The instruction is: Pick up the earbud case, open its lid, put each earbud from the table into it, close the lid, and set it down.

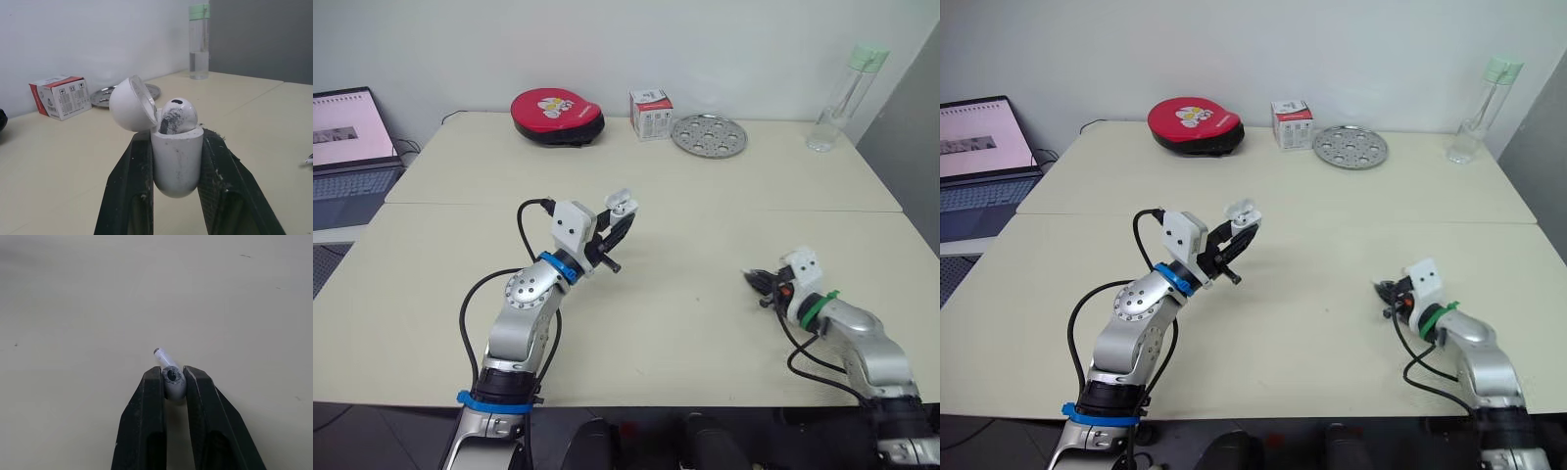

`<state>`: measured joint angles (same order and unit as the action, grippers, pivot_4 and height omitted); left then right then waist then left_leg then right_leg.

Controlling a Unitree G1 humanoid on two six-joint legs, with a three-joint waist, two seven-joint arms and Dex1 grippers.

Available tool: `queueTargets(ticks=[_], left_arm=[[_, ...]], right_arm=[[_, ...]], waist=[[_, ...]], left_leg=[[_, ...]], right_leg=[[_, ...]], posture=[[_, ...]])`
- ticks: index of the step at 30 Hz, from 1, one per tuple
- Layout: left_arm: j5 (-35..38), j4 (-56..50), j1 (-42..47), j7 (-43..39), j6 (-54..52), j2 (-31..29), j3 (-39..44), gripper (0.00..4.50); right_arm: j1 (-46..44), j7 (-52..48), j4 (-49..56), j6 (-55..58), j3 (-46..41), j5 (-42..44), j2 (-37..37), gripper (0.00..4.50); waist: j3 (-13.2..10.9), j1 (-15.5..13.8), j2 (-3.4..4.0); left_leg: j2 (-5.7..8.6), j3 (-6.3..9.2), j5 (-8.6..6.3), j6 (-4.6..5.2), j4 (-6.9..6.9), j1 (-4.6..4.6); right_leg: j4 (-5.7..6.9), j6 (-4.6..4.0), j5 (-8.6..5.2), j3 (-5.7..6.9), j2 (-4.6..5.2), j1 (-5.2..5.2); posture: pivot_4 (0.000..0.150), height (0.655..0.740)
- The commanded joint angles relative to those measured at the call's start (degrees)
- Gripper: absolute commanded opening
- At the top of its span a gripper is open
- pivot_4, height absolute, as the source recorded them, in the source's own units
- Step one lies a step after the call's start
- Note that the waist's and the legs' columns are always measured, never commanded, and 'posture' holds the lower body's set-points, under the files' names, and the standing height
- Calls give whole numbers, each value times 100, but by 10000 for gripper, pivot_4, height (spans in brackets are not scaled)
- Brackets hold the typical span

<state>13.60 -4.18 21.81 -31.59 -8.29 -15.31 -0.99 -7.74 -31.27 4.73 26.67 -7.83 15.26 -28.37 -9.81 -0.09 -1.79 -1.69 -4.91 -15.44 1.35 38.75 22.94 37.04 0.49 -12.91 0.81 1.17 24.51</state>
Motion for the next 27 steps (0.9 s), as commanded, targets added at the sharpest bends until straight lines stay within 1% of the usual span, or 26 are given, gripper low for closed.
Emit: queueTargets(ticks=[1,3,6,11,16,19,21,23,25,27], left_arm=[[34,-194,50,12,88,18,-3,7699],[24,-160,57,21,100,50,-26,7699],[26,-123,83,20,100,98,-56,7699],[27,-15,200,-30,103,139,-97,7699],[51,17,223,-87,109,91,-58,7699],[82,-35,158,-112,89,69,-58,7699],[89,-57,120,-111,91,69,-59,7699],[88,-57,109,-104,93,73,-54,7699],[82,-33,115,-91,107,79,-40,7699],[75,18,141,-79,130,84,-25,7699]], right_arm=[[473,827,962,432,-693,-128,4,2349],[834,1265,1291,675,-925,-247,141,2349],[1163,1525,1558,906,-901,-300,310,2349],[1201,1755,1713,1210,-769,-242,637,2349],[1195,1765,1888,1526,-1051,19,713,20044],[1184,1508,2221,1685,-1266,514,734,31144],[1095,1289,2414,1741,-1410,858,637,37774],[888,1163,2485,1782,-1605,1166,541,37774],[497,1055,2439,1812,-1767,1419,329,37774],[-65,616,2182,1696,-1607,1419,-239,37774]], waist=[[1,-1,1],[1,-1,1],[1,2,1],[4,27,6],[4,21,6],[4,21,6],[4,21,6],[4,21,6],[4,22,6],[2,35,10]], left_leg=[[0,0,0,0,0,-1],[0,1,0,0,0,-1],[-1,-1,0,-1,0,-5],[-3,-3,1,-1,0,-10],[-1,-3,0,-1,0,-9],[-1,-1,0,-1,0,-8],[-1,-1,0,0,0,-7],[-1,-1,0,0,0,-8],[0,-1,0,0,1,-9],[2,-6,0,0,4,-9]], right_leg=[[1,0,0,0,0,0],[1,1,0,0,0,-1],[3,1,-1,0,0,-2],[5,1,-1,-2,-4,-3],[2,1,-1,-2,-5,-4],[2,1,-1,-1,-5,-4],[2,1,-1,-2,-5,-4],[2,2,-1,-2,-4,-4],[2,2,-1,-2,-4,-6],[2,3,0,-6,-5,-5]], posture=[[1500,7400],[1500,7400],[1500,7400],[1500,7400],[1500,7400],[1500,7400],[1500,7400],[1500,7400],[1500,7400],[1500,7400]])
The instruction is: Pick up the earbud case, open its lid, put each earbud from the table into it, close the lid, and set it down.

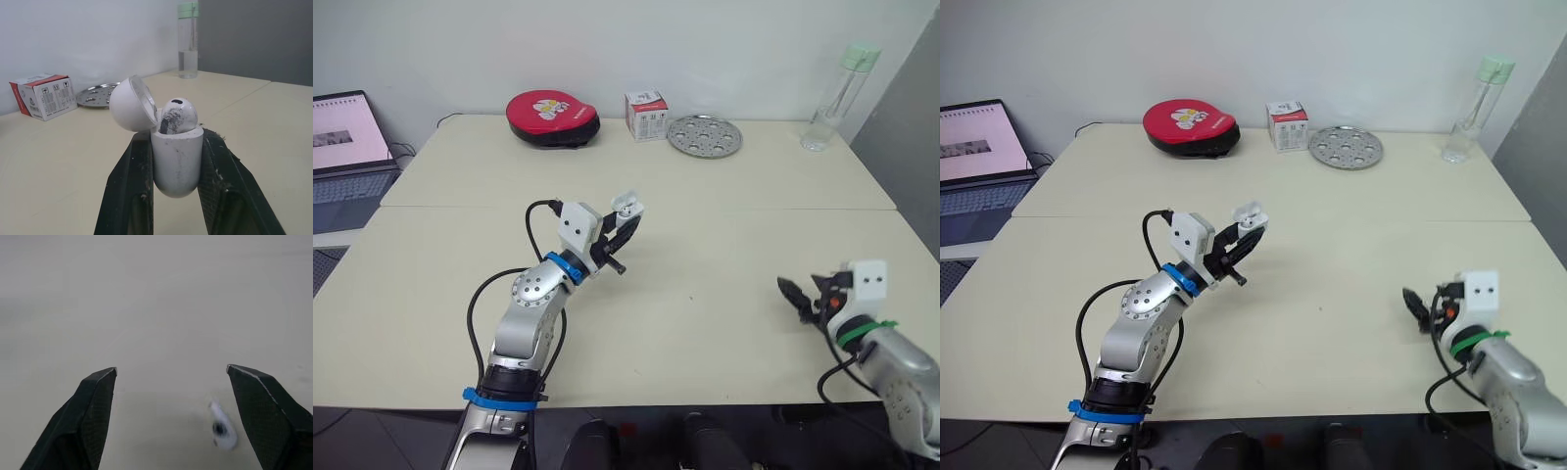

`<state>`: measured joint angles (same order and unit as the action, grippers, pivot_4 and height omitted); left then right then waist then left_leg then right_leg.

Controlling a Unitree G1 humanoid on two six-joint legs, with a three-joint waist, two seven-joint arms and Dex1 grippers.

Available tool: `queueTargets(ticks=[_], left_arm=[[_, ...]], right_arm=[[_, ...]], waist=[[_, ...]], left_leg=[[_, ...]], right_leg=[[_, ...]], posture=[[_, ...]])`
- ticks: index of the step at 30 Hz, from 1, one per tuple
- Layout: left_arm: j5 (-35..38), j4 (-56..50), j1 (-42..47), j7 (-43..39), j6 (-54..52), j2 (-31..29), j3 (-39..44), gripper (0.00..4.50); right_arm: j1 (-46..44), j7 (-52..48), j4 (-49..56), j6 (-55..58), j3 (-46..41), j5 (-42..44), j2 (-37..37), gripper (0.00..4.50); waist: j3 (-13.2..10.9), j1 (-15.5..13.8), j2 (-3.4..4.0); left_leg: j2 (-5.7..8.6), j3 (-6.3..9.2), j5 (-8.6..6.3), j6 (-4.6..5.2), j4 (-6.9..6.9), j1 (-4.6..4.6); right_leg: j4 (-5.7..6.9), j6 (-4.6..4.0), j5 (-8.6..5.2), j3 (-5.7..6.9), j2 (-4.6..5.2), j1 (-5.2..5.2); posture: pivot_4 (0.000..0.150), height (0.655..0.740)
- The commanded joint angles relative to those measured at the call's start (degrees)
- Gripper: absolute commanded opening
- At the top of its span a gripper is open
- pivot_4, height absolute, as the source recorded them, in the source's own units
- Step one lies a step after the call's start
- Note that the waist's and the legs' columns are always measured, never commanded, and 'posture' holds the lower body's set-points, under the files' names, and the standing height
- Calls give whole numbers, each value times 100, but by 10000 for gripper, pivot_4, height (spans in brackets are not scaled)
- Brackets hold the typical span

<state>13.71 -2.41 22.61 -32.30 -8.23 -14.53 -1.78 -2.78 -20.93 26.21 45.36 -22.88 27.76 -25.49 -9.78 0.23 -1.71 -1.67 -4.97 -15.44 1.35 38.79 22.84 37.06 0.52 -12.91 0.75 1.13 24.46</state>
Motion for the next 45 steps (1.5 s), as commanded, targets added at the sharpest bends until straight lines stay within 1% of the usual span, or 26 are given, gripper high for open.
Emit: queueTargets(ticks=[1,3,4,6,7,8,10,14,15,19,22,27,35,45], left_arm=[[58,-126,73,-6,142,12,53,7699],[50,-82,91,-5,167,23,46,7699],[36,-58,102,-4,192,46,20,7699],[25,-37,116,7,214,87,-14,7699],[21,-34,120,15,220,105,-27,7699],[17,-38,115,27,224,118,-31,7699],[-7,-65,64,46,237,121,-38,7699],[-27,-141,-38,82,238,118,-39,7699],[-30,-175,-70,92,235,119,-40,7699],[-30,-339,-170,140,170,135,-64,7699],[-28,-419,-233,171,146,127,-68,7699],[-30,-480,-268,221,118,113,-69,7699],[-29,-530,-304,248,92,103,-71,7699],[-29,-322,-113,221,145,131,-75,7699]], right_arm=[[-827,-902,-207,-363,232,-1,-1011,37774],[-1105,-1568,-589,-654,786,-296,-1692,37774],[-1225,-2216,-957,-1101,1338,-665,-2212,36175],[-1440,-3090,-1577,-1979,2061,-1210,-2800,31508],[-1570,-3383,-1875,-2388,2317,-1426,-2969,28274],[-1763,-3751,-2279,-3051,2608,-1720,-3112,25255],[-2230,-4424,-3126,-4179,3123,-2214,-3280,17726],[-3028,-5265,-4452,-5644,3659,-2686,-3198,2870],[-3235,-5411,-4760,-5899,3763,-2773,-3121,297],[-3749,-5852,-5656,-6513,4041,-3057,-2877,297],[-3991,-6018,-6163,-6958,4180,-3284,-2745,297],[-4278,-5782,-6824,-7510,4321,-3774,-2607,297],[-4468,-5675,-7543,-7972,4353,-4168,-2744,297],[-4417,-5552,-7952,-7977,4253,-4263,-2967,297]], waist=[[-1,3,2],[-1,-7,1],[1,-11,-6],[0,-30,-8],[-1,-44,-9],[-2,-43,-10],[-3,-30,-11],[-5,-6,-11],[-5,-5,-11],[-5,-9,-12],[-5,-12,-11],[-5,-12,-10],[-4,-12,-10],[-4,-21,-9]], left_leg=[[2,-2,0,1,-1,0],[2,3,0,1,-3,-2],[0,7,0,1,-4,-2],[0,18,-1,1,-9,-1],[-1,20,-1,1,-9,1],[1,21,-1,2,-8,4],[6,11,-1,3,-5,6],[5,2,-2,4,2,0],[3,-1,-2,4,2,-3],[-3,3,-1,2,1,-10],[-2,3,-1,2,1,-7],[2,-3,0,1,4,-6],[0,-3,0,0,4,-10],[2,-3,0,0,6,-17]], right_leg=[[-1,2,2,-2,0,1],[-6,2,1,4,-1,-2],[-9,0,0,9,-2,-4],[-13,-7,-5,18,-6,-9],[-16,-8,-5,21,-6,-8],[-18,-8,-6,22,-5,-8],[-18,-5,-5,11,-2,-5],[-15,1,-1,4,0,-6],[-12,1,-1,2,-1,-6],[-3,-4,0,6,-3,-8],[-4,-31,15,6,0,-8],[-5,-32,16,2,8,-8],[-2,-34,16,2,8,-11],[-4,-34,17,2,11,-21]], posture=[[1500,7400],[1500,7400],[1500,7400],[1500,7400],[1500,7400],[1500,7400],[1500,7400],[1500,7400],[1500,7400],[1500,7400],[1500,7400],[1500,7400],[1500,7400],[1500,7400]])
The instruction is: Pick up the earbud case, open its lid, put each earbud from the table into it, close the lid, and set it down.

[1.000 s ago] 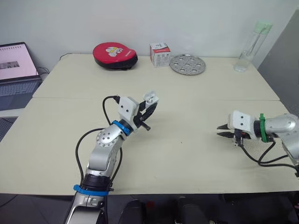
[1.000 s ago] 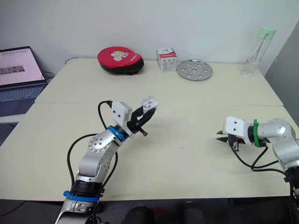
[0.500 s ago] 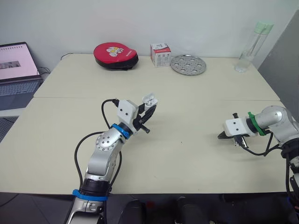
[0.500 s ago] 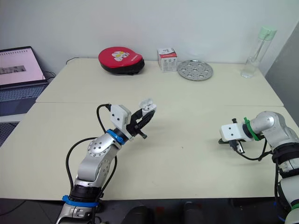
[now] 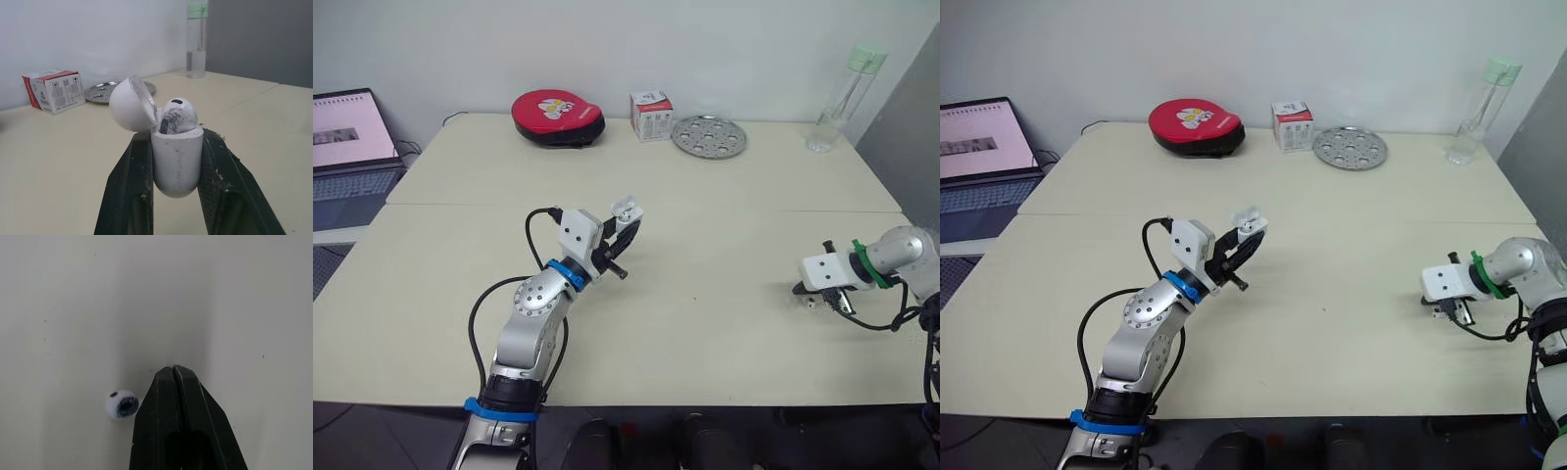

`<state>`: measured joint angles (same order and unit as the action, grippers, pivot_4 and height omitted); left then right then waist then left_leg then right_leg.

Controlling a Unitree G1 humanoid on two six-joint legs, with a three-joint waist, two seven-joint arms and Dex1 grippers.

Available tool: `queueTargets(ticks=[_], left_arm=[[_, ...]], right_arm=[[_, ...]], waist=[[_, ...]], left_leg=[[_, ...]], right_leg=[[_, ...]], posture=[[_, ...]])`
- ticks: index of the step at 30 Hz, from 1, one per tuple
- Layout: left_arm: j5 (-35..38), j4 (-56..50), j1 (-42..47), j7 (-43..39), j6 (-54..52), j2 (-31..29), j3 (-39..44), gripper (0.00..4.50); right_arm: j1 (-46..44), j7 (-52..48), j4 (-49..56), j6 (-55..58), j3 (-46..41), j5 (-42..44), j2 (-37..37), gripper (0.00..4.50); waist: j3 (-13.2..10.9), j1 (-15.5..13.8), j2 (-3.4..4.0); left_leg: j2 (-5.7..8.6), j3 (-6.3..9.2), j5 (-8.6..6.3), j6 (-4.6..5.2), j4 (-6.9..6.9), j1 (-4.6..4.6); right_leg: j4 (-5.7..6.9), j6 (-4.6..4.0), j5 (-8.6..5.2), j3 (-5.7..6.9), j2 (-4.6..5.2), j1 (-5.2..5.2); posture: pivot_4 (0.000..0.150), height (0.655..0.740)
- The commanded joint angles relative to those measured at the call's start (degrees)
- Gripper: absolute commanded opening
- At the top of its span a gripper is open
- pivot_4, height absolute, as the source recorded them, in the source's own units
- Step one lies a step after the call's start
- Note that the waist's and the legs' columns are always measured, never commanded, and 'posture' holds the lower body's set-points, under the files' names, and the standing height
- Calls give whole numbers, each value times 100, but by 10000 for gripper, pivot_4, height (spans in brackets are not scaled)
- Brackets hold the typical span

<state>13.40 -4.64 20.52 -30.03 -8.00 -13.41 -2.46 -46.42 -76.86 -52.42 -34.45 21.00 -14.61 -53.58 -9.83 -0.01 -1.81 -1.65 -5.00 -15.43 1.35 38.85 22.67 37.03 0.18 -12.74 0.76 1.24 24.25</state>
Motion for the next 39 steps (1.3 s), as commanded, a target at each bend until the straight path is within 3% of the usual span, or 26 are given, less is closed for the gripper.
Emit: queueTargets(ticks=[1,21,26,29,33,39], left_arm=[[3,-69,103,-12,134,18,0,7699],[3,108,147,-60,242,51,5,7699],[-9,85,117,-46,248,55,-3,7699],[-16,60,57,-45,242,41,-3,7699],[-8,59,19,-49,217,68,-42,7699],[-67,193,147,-23,249,258,-204,7699]], right_arm=[[-46,26,-96,25,-150,-13,-176,297],[542,-400,567,542,-509,372,-606,297],[247,93,580,1715,-887,412,-621,297],[384,-307,1336,3475,-1197,626,-980,5782],[1084,-884,3280,6548,-1515,1253,-1395,19640],[1845,-338,5397,9354,-1847,1960,-1327,41074]], waist=[[0,4,1],[1,5,2],[1,5,2],[0,-3,10],[2,-34,14],[4,-28,18]], left_leg=[[0,-1,0,0,0,-2],[-1,-1,0,0,0,-8],[-1,-1,0,-1,0,-8],[-1,0,0,-1,0,-6],[-2,7,-1,-1,-2,-1],[-5,10,-1,-1,1,-4]], right_leg=[[0,0,0,-1,0,-1],[4,0,0,-1,0,-4],[5,0,0,-1,0,-4],[5,-2,0,0,1,-3],[2,-4,-2,5,3,-2],[7,-5,0,7,4,-3]], posture=[[1500,7400],[1500,7400],[1500,7400],[1500,7400],[1500,7400],[1500,7400]])
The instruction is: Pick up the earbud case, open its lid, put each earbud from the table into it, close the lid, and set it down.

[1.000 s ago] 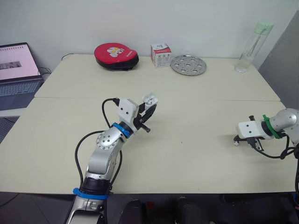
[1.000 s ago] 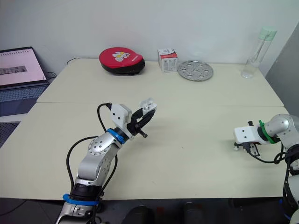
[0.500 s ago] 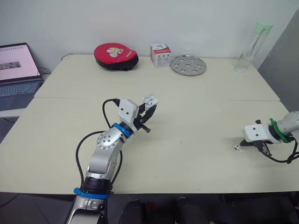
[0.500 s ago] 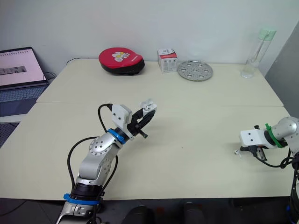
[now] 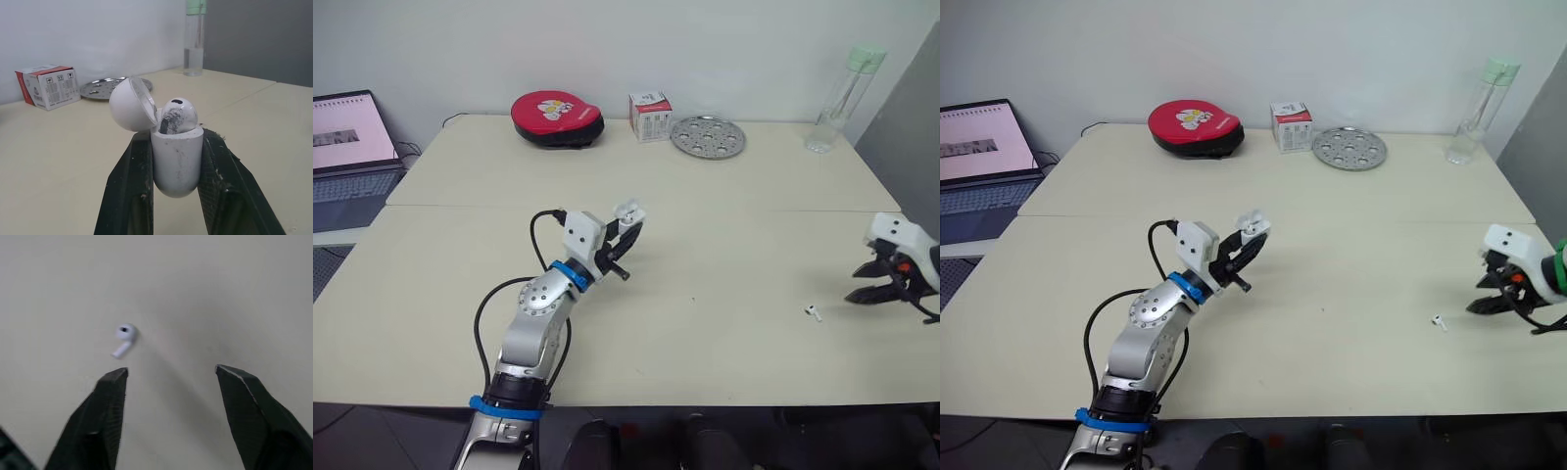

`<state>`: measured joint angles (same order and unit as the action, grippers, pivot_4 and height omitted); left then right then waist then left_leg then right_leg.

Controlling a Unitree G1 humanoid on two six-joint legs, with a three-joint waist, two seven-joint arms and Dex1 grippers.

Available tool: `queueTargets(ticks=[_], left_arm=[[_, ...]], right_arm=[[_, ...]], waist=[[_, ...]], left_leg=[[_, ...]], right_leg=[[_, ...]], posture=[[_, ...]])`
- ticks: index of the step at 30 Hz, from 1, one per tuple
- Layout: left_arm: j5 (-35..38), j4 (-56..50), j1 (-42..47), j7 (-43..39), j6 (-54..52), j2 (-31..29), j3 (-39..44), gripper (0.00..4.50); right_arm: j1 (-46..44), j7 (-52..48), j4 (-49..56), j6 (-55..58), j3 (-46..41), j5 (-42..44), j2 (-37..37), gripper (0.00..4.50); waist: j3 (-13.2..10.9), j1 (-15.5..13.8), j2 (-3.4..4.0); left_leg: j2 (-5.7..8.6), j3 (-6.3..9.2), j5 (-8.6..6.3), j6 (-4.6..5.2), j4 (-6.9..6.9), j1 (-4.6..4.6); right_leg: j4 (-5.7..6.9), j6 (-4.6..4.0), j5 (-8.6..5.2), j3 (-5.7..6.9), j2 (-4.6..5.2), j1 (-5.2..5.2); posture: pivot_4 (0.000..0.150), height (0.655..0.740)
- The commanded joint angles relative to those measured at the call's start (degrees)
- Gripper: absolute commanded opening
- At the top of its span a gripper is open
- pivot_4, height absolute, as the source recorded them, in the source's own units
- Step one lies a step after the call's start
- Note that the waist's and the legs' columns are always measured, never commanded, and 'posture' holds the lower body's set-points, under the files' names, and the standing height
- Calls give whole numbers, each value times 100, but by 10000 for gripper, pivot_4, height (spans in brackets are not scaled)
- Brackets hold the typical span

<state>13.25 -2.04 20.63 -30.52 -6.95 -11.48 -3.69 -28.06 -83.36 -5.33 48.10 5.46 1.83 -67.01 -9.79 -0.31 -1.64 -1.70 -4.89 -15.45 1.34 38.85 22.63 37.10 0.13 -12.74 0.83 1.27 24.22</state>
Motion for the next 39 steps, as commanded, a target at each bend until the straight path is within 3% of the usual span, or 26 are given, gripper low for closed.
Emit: queueTargets(ticks=[1,4,10,17,24,28,39], left_arm=[[-61,-67,151,37,139,95,-98,7699],[-60,-143,104,55,95,127,-122,7699],[-106,-313,-80,130,30,139,-160,7699],[-111,-512,-243,227,-41,89,-159,7699],[-124,-716,-346,298,-163,35,-172,7699],[-125,-795,-413,320,-212,-22,-134,7699],[-158,-828,-466,383,-220,-24,-200,7699]], right_arm=[[22,649,899,1569,-332,315,154,44575],[-17,1454,1258,2761,-372,309,429,44575],[-378,2374,1029,3677,-264,559,719,44575],[-411,2737,1059,3793,8,1051,816,44575],[-497,2959,449,3244,309,1171,829,44575],[-519,2989,355,3245,409,1270,807,36144],[-695,3237,88,3095,578,1357,933,36144]], waist=[[0,5,1],[0,6,1],[0,9,0],[0,25,0],[0,31,-1],[0,30,-1],[0,31,-1]], left_leg=[[0,0,0,0,1,0],[1,1,0,0,1,2],[7,-1,0,1,1,24],[5,2,0,2,1,23],[7,1,0,3,1,23],[5,1,0,3,0,22],[4,2,0,3,1,23]], right_leg=[[1,0,0,0,0,0],[1,0,-1,2,-2,3],[-6,1,0,-2,-1,18],[-4,3,-1,1,-6,17],[-5,10,-3,0,-7,17],[-4,10,-3,-1,-10,17],[-6,22,-9,-1,-10,17]], posture=[[1500,7400],[1500,7400],[1500,7400],[1500,7400],[1500,7400],[1500,7400],[1500,7400]])
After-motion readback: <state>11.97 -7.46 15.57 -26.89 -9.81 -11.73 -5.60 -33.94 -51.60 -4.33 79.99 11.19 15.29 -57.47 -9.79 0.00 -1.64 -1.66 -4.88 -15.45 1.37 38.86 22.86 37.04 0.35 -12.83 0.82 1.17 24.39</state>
